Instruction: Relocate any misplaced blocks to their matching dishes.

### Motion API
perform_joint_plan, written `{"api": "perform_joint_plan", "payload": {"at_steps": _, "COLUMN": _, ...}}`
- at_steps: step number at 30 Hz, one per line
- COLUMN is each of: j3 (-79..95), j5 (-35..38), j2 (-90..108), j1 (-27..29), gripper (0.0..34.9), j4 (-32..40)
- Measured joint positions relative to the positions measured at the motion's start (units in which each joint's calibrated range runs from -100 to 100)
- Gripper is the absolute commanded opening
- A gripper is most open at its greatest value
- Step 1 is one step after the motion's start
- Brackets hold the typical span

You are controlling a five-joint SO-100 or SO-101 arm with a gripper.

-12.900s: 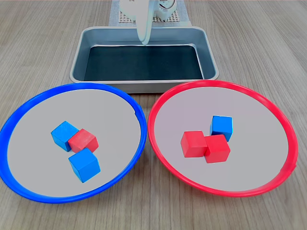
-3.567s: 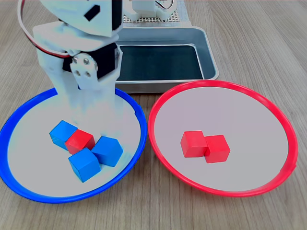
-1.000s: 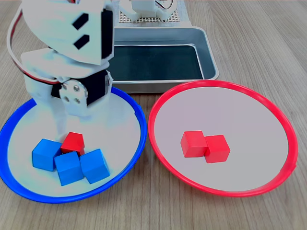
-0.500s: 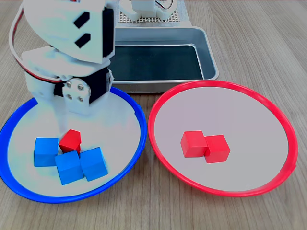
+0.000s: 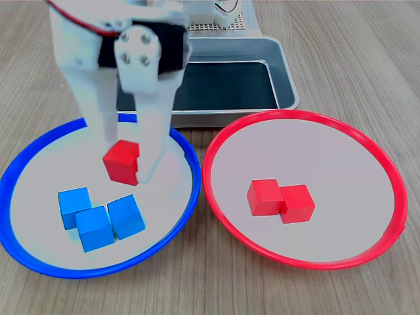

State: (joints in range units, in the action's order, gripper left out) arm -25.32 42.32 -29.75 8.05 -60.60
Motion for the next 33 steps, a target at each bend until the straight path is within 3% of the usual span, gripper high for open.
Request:
{"api": "perform_joint_plan", "payload": {"at_steps": 8, "j3": 2.5, "j5": -4.2, "j2": 8.9, "j1": -10.0, "gripper": 0.4, "j4": -11.4}}
{"api": "perform_joint_plan", "payload": {"at_steps": 15, "j3": 3.4, "j5": -7.8, "j2": 8.4, "j1": -17.8, "gripper": 0.4, "j4": -12.2}}
{"api": "perform_joint_plan", "payload": {"at_steps": 21, "j3": 3.4, "j5": -9.5, "j2": 3.2, "j1": -20.8, "gripper": 0.4, "j4": -8.2}}
{"api": "perform_joint_plan", "payload": {"at_steps": 33, "j3": 0.6, "j5": -10.3, "j2": -7.5, "j1": -20.5, "gripper": 0.5, "j4": -5.7}}
